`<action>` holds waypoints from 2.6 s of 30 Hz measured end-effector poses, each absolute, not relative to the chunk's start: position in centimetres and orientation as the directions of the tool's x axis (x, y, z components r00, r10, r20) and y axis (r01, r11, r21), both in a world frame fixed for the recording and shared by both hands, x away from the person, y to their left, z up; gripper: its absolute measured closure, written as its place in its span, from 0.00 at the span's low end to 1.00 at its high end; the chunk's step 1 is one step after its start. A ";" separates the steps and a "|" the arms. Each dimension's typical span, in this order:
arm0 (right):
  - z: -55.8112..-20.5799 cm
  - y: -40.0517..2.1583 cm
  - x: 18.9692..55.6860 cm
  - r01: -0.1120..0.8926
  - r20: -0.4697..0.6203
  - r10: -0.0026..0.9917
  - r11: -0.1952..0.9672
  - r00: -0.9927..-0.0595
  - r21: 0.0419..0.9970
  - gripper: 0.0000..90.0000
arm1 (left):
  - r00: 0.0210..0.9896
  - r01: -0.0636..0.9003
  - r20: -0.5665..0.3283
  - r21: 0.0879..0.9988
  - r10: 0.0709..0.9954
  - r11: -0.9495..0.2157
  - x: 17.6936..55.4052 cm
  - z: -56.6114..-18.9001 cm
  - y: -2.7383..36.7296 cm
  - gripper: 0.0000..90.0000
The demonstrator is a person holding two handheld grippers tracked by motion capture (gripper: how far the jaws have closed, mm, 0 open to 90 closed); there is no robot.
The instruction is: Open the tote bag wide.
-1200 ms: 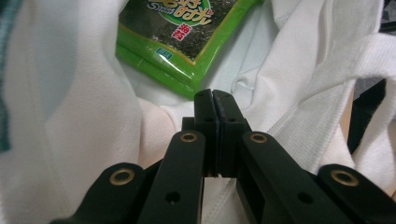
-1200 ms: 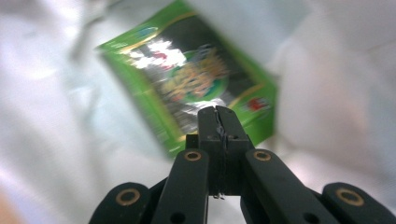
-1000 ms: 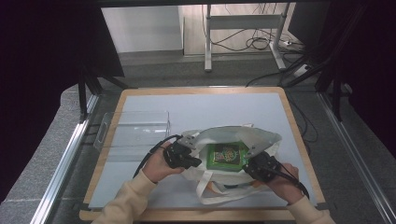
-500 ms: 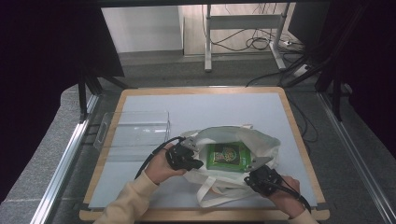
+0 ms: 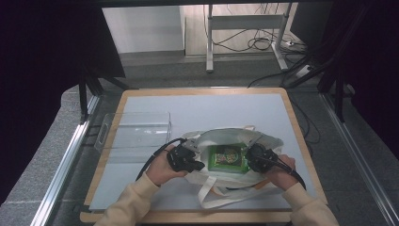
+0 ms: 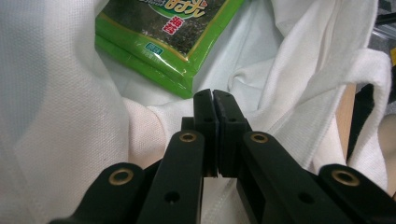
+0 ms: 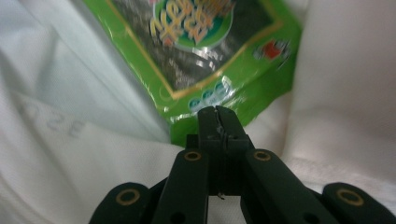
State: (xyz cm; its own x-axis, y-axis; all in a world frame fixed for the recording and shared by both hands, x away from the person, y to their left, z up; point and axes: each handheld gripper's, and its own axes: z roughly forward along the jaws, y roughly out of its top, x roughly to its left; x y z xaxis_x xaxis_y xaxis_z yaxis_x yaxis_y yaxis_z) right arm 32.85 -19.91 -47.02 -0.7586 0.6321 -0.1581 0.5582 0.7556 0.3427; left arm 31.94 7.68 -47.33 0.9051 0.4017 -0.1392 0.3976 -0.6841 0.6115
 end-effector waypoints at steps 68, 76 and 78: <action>-47.9 -23.2 38.3 0.626 -0.297 0.736 0.675 -0.609 0.390 0.99 | 0.886 0.436 -0.155 0.599 0.436 -0.672 32.2 -47.7 8.5 0.99; -47.7 -23.1 38.1 0.627 -0.295 0.739 0.672 -0.606 0.395 0.99 | 0.888 0.434 -0.154 0.595 0.434 -0.677 32.2 -47.7 8.4 0.99; -47.5 -22.9 37.8 0.618 -0.296 0.734 0.677 -0.612 0.401 0.99 | 0.888 0.433 -0.154 0.594 0.433 -0.678 32.2 -47.7 8.4 0.99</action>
State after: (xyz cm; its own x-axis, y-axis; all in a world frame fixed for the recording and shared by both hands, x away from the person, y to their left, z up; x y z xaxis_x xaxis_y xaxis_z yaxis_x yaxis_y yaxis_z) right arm 37.77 -22.91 -47.54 -0.6116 0.7336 -0.2962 0.6176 0.6767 0.4008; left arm 32.21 8.43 -47.67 0.8883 0.4328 -0.1536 0.4330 -0.6778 0.5943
